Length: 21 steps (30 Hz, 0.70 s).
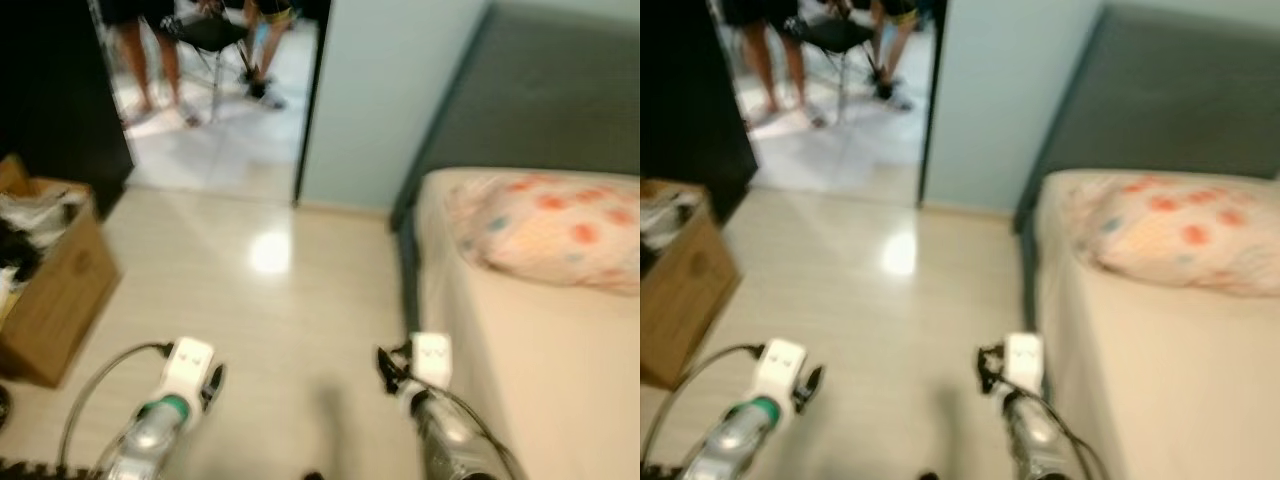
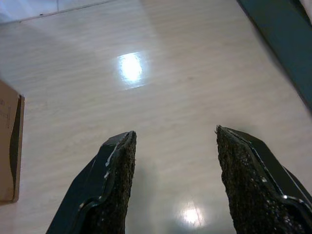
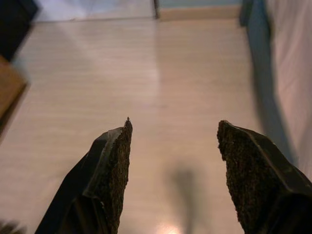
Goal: Clean up the room
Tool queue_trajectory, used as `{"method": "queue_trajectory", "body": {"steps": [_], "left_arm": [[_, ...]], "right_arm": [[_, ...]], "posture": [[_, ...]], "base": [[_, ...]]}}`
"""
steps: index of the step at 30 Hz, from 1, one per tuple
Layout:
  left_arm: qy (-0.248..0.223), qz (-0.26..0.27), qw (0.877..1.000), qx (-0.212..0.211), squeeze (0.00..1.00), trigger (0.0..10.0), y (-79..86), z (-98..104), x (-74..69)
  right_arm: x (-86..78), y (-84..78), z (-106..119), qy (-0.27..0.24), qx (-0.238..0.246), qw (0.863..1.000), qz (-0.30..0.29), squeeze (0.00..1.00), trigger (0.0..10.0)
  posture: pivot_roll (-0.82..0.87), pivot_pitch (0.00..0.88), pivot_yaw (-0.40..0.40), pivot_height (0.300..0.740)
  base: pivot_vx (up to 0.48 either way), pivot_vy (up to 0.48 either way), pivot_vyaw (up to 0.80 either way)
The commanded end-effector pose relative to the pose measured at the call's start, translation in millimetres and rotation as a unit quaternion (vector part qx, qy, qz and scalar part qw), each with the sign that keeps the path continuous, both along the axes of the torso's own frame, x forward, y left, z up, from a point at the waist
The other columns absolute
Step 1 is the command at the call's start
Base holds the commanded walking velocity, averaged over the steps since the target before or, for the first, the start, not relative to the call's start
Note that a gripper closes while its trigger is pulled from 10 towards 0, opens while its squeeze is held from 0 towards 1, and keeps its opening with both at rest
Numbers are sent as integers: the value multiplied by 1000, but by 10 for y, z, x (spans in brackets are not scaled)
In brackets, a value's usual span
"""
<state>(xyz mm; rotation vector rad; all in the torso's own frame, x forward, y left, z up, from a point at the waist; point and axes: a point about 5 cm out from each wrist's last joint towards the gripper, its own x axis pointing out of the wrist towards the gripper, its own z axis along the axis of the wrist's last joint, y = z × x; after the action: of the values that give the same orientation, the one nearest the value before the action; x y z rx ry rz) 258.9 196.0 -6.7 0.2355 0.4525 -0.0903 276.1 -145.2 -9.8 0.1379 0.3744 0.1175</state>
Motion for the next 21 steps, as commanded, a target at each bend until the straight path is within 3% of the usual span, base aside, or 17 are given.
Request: {"method": "queue_trajectory", "body": {"steps": [1,15,21], "left_arm": [[12,0,1000,-4,0,10000,-24,-54,-46],[12,0,1000,-5,0,10000,-41,-59,-43],[12,0,1000,-6,0,10000,-43,-58,-41]], "right_arm": [[-33,-65,-32,8,-8,1000,-6,0,10000],[-24,-68,-26,7,-22,1000,2,0,10000],[-21,-70,-24,7,-22,1000,2,0,10000]], "posture": [[99,13,2,740],[99,10,-3,740],[99,10,-3,740]], "base": [[-446,0,-663],[-437,0,0],[0,0,0]]}}
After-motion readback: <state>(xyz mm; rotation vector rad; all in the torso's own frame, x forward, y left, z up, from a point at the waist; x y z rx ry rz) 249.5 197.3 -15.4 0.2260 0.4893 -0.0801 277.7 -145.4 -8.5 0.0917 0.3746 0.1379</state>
